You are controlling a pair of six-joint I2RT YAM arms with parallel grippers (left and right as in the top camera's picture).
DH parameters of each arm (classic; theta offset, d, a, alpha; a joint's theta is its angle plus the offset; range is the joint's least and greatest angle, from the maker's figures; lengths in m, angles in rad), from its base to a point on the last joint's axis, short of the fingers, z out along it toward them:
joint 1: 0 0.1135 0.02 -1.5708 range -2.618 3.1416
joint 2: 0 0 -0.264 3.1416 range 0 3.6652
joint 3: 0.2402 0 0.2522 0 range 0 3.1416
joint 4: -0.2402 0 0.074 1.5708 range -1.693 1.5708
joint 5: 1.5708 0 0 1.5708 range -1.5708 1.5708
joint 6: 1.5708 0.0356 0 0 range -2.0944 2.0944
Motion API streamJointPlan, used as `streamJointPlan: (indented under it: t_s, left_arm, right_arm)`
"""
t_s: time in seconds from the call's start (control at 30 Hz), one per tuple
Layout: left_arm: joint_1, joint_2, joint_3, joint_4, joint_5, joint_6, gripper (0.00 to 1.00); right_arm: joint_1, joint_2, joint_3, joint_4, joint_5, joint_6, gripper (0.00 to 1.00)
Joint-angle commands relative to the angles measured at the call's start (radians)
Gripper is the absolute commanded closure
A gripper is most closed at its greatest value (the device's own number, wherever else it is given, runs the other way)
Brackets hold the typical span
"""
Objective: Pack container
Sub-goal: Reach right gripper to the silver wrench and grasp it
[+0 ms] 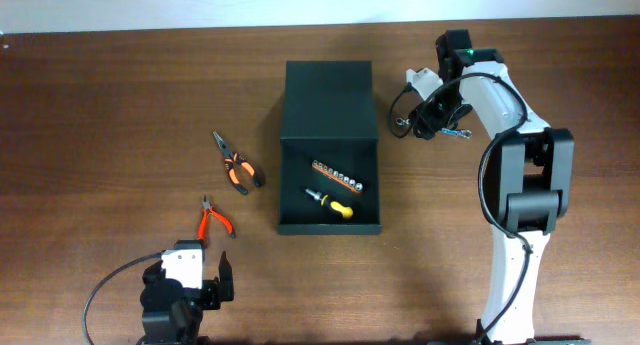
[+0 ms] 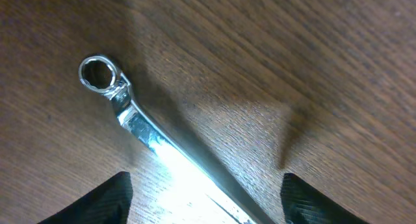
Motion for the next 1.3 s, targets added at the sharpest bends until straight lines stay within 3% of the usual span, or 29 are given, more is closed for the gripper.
streamJointPlan:
  t_s: [0.0, 0.1, 0.43, 0.5, 0.67, 0.83, 1.03, 1.27]
  left_arm:
    - [0.006, -0.008, -0.006, 0.002, 0.011, 0.019, 0.01]
    - [0.006, -0.008, -0.006, 0.003, 0.011, 0.019, 0.01]
    - [0.006, -0.008, -0.006, 0.002, 0.011, 0.019, 0.01]
    - [0.006, -0.008, -0.006, 0.002, 0.011, 0.019, 0.01]
    - [0.006, -0.008, -0.006, 0.002, 0.011, 0.019, 0.01]
    - [0.006, -0.008, -0.006, 0.002, 0.011, 0.019, 0.01]
    - [0.006, -0.008, -0.006, 0.002, 0.011, 0.019, 0.01]
    - [0.006, -0.008, -0.006, 0.002, 0.011, 0.019, 0.01]
  right_arm:
    - [0.0, 0.023, -0.005, 0.001, -0.02, -0.01, 0.33]
    - [0.0, 0.024, -0.005, 0.001, -0.02, -0.01, 0.43]
    - [0.0, 0.052, -0.005, -0.015, -0.02, -0.01, 0.5]
    - [0.0, 0.053, -0.005, -0.015, -0.02, -0.01, 0.56]
    - [0.0, 0.053, -0.005, -0.019, -0.02, -0.006, 0.8]
    - [0.0, 0.053, -0.005, -0.042, -0.021, -0.006, 0.9]
    - [0.0, 0.047, 0.009, -0.071, -0.021, 0.084, 0.96]
    - [0.019, 0.039, 0.074, -0.127, -0.054, 0.108, 0.96]
